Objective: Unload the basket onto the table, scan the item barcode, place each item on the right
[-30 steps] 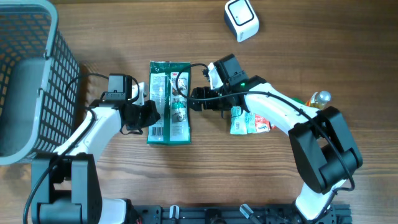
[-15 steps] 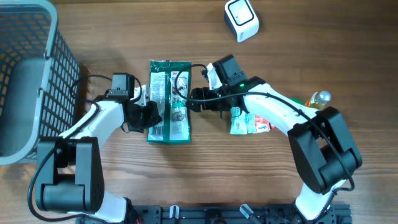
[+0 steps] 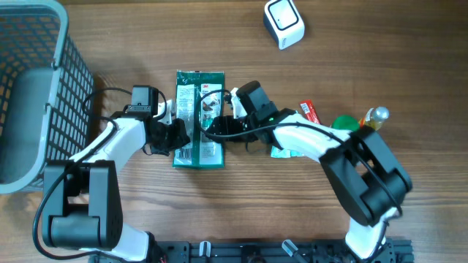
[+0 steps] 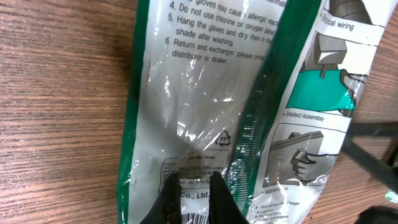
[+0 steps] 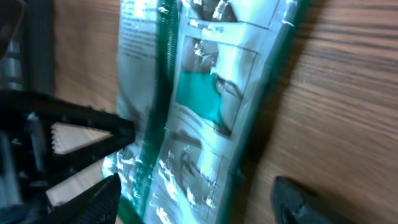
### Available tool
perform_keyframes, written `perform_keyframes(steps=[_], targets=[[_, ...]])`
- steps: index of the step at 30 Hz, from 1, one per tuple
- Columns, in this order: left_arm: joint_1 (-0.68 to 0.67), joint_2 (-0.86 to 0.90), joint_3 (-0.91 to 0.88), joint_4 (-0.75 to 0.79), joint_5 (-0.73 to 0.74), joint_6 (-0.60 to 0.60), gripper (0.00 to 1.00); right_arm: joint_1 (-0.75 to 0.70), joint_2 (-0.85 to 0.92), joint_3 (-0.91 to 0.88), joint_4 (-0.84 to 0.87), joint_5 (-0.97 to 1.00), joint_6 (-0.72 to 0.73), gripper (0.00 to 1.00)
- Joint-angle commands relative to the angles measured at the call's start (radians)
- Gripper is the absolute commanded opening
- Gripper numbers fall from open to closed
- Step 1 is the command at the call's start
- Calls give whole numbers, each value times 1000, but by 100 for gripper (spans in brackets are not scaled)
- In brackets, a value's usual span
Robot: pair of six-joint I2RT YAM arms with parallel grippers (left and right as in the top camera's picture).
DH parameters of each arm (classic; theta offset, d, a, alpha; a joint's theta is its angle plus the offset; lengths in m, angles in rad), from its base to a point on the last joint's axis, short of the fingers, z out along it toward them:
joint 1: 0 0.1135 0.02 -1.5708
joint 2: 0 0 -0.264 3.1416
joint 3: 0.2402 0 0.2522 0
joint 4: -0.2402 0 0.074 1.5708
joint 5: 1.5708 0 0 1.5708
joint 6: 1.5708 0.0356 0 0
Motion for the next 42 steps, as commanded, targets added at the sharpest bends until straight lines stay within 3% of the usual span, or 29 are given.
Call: perform_keyframes(steps=[1,8,12,15,17,19,24,29,36,39,42], targets=[[-1,49,-20,-32,-105,6,4,2,116,-12,88,-81,71,77],[-1,49,-20,-45,-146,6,4,3,189,-13,277,-157,112,68],[-1,49,-20,-43,-149,6,4,3,189,-13,325,-157,135,45],[-1,49,-20,-42,-149,6,4,3,190,-13,320,-157,129,37],[-1,49,-20,-42,-149,6,4,3,190,-13,320,-157,126,20],[-1,49,-20,-39,-149,6,4,3,190,-13,321,-157,101,14],[0,40,6,-39,-63,6,7,2,190,-13,336,-157,69,11],[0,-39,161,-82,-21,6,10,2,190,-13,332,-158,51,4],[0,-106,204,-133,-281,5,11,-22,148,-13,300,-156,10,4],[0,-106,204,-180,-373,5,18,-24,66,-13,205,-92,-66,4],[0,-106,202,-179,-424,5,32,-23,-49,-13,65,15,-161,4]])
